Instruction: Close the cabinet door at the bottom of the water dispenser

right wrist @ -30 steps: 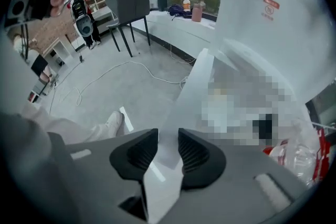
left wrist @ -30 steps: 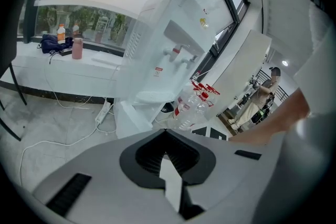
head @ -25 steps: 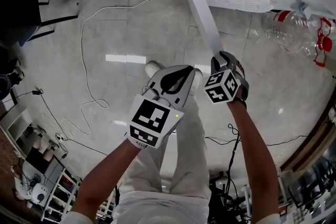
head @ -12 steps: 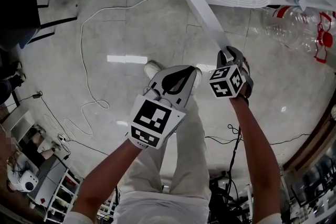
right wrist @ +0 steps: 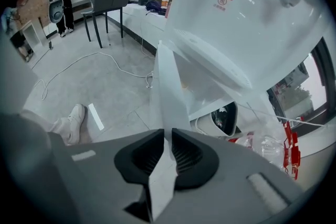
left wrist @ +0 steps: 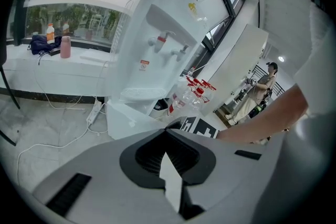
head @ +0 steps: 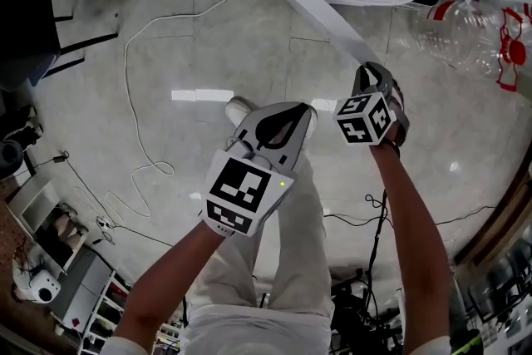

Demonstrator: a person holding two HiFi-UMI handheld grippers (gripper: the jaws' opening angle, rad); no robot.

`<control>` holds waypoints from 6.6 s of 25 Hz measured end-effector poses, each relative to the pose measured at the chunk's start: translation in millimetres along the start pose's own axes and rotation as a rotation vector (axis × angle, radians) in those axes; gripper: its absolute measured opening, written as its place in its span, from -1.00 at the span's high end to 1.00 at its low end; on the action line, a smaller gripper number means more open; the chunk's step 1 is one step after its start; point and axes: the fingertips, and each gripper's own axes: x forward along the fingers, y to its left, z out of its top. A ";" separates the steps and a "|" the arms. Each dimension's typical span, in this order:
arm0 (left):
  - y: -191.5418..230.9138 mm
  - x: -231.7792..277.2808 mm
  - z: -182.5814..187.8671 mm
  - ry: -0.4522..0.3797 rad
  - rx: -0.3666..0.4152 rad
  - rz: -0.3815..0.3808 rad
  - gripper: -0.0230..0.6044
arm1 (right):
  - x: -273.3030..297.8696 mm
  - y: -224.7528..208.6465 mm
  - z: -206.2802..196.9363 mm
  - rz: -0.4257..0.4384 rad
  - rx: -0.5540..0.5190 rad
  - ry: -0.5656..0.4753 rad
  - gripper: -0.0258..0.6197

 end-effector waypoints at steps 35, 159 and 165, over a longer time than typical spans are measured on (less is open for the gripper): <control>-9.9 49.5 30.2 0.002 0.016 -0.021 0.91 | 30.2 -87.6 10.7 0.006 -0.012 -0.063 0.79; -163.8 -249.7 190.8 -0.280 0.009 -0.004 0.91 | -466.1 -122.2 139.4 0.146 0.526 -0.703 0.89; -172.4 -291.0 197.4 -0.306 0.043 -0.002 0.91 | -526.6 -120.2 143.2 0.117 0.510 -0.754 0.89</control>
